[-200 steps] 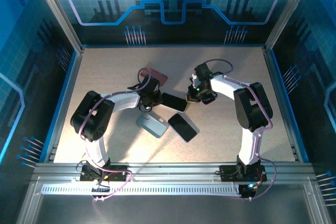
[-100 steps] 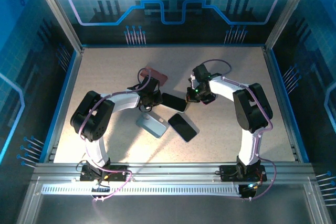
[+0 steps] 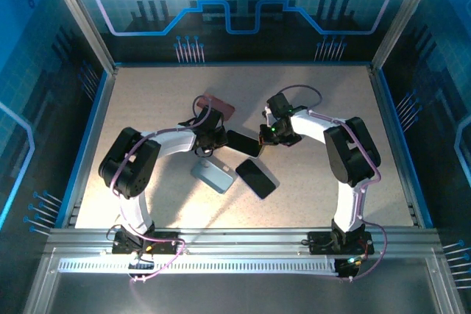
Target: Put the phone into the phone case
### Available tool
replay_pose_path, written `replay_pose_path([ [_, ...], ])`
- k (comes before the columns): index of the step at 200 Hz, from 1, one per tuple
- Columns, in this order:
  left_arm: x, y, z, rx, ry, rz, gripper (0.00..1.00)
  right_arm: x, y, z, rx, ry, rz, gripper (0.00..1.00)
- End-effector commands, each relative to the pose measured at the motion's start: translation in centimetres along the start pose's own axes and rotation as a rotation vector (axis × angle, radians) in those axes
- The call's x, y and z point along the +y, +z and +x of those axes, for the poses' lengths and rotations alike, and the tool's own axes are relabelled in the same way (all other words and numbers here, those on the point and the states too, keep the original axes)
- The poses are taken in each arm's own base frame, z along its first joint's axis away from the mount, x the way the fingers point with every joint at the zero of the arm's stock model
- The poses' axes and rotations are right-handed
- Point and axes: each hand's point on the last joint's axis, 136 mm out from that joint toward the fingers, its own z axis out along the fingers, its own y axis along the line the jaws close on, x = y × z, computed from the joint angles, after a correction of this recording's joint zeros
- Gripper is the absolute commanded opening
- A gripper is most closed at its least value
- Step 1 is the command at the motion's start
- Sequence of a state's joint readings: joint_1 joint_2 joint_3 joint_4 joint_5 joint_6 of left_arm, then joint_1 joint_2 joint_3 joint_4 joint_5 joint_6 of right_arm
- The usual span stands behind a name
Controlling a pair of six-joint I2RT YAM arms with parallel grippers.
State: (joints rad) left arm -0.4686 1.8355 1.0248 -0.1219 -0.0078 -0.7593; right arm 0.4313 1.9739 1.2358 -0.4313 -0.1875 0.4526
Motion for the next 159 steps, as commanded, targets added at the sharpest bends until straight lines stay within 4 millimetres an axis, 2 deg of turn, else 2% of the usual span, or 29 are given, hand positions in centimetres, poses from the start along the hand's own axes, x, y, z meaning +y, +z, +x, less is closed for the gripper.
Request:
replay_pose_path([
  [1,3.6,2.0,3.4,0.109,-0.004,-0.117,0.0,-3.6,7.6,12.2,0.381,0.044,0.113,0.0],
  [37,2.8,2.4,2.7,0.102,-0.002,-0.111,0.0,-2.3,6.2,10.8,0.319,0.079,0.042,0.0],
  [70,1.3,3.4,1.4,0.097,0.01,-0.1,0.0,-0.9,3.3,8.3,0.206,0.138,-0.059,0.0],
  [95,-0.4,4.5,0.1,0.092,0.029,-0.079,0.0,-0.1,1.4,6.7,0.156,0.142,-0.1,0.0],
  [159,-5.6,7.3,-2.9,0.091,0.086,-0.019,0.0,1.3,-2.0,5.1,0.054,0.126,-0.18,0.0],
])
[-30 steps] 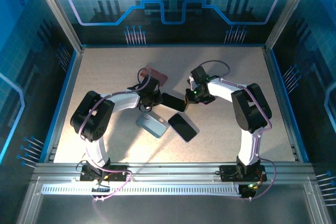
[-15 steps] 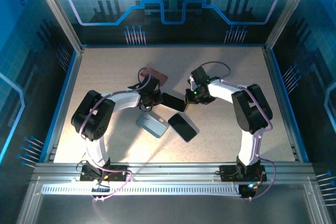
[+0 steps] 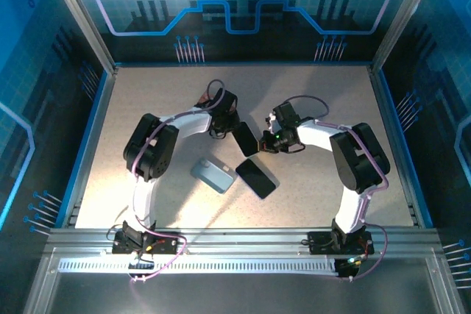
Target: Put the phone into the phone case
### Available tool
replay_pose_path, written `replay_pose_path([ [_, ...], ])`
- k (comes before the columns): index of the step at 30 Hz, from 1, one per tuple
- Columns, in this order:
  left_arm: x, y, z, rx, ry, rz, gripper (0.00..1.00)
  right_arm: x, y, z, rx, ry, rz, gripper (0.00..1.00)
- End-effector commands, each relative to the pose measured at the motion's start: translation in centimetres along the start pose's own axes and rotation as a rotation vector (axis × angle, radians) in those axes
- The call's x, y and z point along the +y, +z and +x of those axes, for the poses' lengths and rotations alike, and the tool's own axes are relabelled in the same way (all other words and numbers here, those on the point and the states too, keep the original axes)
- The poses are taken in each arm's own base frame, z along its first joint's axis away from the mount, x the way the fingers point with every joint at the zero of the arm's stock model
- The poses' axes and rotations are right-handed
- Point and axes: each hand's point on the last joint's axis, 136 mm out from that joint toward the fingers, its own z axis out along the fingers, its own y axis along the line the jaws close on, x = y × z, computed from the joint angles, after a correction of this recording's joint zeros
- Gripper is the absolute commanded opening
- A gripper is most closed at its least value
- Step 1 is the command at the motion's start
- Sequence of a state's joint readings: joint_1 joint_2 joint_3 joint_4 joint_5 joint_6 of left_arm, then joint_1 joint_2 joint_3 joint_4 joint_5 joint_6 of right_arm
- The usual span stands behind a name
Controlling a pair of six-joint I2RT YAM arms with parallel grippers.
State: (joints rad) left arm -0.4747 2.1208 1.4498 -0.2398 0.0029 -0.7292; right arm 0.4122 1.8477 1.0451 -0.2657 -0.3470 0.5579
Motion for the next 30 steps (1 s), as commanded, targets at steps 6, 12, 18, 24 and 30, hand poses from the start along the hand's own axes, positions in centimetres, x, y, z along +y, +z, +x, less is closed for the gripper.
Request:
replay_pose_path([
  [6,-1.9,2.9,0.2,0.061,0.074,-0.004,0.0,0.3,-2.3,2.5,0.037,-0.006,-0.012,0.0],
  [12,-4.0,-0.5,-1.7,-0.038,0.091,0.08,0.0,1.1,-1.7,3.4,0.056,-0.024,-0.053,0.0],
  [18,-5.0,-5.2,-2.4,-0.127,0.09,0.165,0.0,1.8,-0.4,3.5,0.068,-0.039,-0.066,0.0],
  [24,-3.8,-7.3,-1.5,-0.122,0.063,0.174,0.0,2.4,1.1,2.6,0.086,-0.049,-0.073,0.0],
  [30,-1.7,-7.4,-0.2,-0.106,0.023,0.15,0.0,3.5,2.1,2.6,0.115,-0.071,-0.089,0.0],
])
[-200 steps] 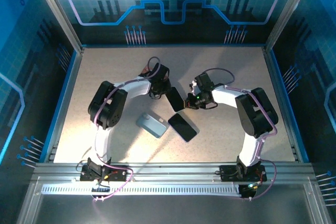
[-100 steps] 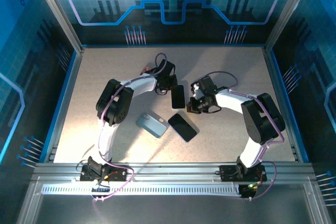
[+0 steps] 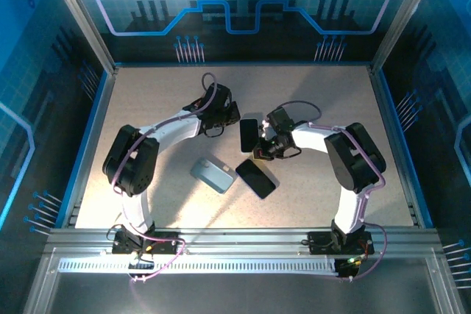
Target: Put the phone into the phone case
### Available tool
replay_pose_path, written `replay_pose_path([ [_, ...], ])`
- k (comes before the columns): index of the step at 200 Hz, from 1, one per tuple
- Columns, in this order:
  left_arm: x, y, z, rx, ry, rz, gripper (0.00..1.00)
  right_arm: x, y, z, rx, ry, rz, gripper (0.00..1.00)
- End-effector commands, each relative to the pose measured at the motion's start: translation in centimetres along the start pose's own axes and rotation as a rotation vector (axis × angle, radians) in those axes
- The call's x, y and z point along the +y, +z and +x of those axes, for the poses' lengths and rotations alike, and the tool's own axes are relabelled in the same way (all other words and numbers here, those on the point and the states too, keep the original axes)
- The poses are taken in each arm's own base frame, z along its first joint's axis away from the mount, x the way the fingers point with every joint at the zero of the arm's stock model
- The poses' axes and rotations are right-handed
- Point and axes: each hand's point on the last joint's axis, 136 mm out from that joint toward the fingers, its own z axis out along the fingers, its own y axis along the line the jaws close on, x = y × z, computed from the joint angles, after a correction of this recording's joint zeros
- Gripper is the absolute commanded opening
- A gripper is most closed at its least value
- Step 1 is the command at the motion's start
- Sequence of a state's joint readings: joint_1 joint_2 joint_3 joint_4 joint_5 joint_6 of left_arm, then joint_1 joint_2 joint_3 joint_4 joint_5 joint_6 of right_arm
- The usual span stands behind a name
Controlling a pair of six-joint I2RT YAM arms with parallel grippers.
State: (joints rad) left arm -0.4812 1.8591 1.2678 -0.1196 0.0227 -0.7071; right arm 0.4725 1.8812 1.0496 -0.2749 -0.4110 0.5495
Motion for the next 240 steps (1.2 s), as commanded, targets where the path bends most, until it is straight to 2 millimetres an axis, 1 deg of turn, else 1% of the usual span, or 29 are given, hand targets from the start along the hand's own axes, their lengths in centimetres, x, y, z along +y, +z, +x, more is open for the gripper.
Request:
replay_pose_path([
  [1,1.4,-0.4,1.0,0.015,-0.03,-0.013,0.0,1.7,0.7,0.0,0.025,-0.034,-0.039,0.0],
  [37,3.0,0.3,2.9,0.062,-0.054,-0.044,0.0,1.9,1.4,-0.4,0.022,-0.023,-0.043,0.0],
  [64,4.4,0.5,4.3,0.097,-0.071,-0.074,0.0,1.9,1.7,-1.3,0.004,-0.023,-0.038,0.0],
  [89,5.4,0.3,5.1,0.108,-0.079,-0.102,0.0,1.7,2.0,-2.3,-0.008,-0.019,-0.034,0.0],
  [163,6.8,-0.6,5.9,0.109,-0.086,-0.139,0.0,1.1,1.7,-6.9,-0.085,-0.002,-0.041,0.0],
  [202,7.1,-1.1,6.1,0.107,-0.087,-0.149,0.0,0.8,1.6,-8.8,-0.117,0.002,-0.042,0.0],
  [240,7.4,-1.4,6.2,0.106,-0.089,-0.158,0.0,1.0,2.3,-10.4,-0.123,-0.005,-0.054,0.0],
])
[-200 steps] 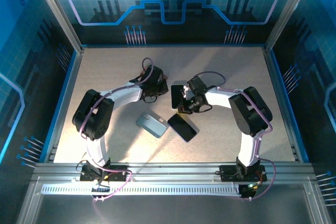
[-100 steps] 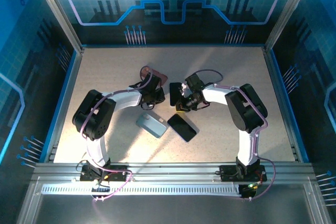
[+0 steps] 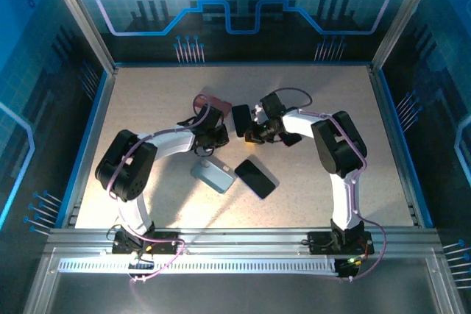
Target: Put the phone into the phone case
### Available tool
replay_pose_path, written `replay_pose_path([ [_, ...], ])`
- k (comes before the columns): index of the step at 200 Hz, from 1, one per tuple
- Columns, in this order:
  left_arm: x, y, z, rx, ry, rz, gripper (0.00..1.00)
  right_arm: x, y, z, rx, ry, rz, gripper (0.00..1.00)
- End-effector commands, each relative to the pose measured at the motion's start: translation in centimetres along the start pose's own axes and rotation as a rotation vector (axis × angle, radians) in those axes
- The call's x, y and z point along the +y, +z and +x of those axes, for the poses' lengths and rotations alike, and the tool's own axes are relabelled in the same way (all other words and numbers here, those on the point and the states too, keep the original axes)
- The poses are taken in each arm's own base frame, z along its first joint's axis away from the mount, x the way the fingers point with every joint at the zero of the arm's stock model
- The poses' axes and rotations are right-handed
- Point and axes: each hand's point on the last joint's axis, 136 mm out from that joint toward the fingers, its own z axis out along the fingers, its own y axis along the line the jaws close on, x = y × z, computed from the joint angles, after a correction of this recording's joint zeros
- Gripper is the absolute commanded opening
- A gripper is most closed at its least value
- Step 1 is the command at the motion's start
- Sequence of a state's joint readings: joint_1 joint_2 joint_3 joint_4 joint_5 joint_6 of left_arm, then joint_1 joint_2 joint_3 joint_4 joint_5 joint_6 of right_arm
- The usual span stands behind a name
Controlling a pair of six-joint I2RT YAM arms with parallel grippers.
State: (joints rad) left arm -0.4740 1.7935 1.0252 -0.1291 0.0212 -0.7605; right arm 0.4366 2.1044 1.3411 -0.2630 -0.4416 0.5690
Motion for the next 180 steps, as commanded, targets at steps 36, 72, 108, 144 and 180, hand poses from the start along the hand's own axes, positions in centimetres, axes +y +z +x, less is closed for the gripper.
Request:
replay_pose_path([
  [36,0.6,-1.3,-0.2,-0.019,-0.009,-0.024,0.0,0.2,1.4,-3.4,-0.049,-0.015,-0.022,0.0],
  [72,0.8,-1.5,-0.2,-0.023,-0.013,-0.03,0.0,1.0,2.6,-3.6,-0.033,-0.031,-0.038,0.0],
  [108,1.0,-1.7,-0.2,-0.025,-0.025,-0.029,0.0,1.8,3.7,-3.9,-0.022,-0.047,-0.05,0.0],
  [144,1.5,-2.1,-0.3,-0.03,-0.033,-0.034,0.0,2.4,4.4,-4.4,-0.024,-0.056,-0.059,0.0],
  [180,1.8,-2.5,-0.2,-0.036,-0.04,-0.038,0.0,2.6,4.3,-4.8,-0.028,-0.063,-0.059,0.0],
])
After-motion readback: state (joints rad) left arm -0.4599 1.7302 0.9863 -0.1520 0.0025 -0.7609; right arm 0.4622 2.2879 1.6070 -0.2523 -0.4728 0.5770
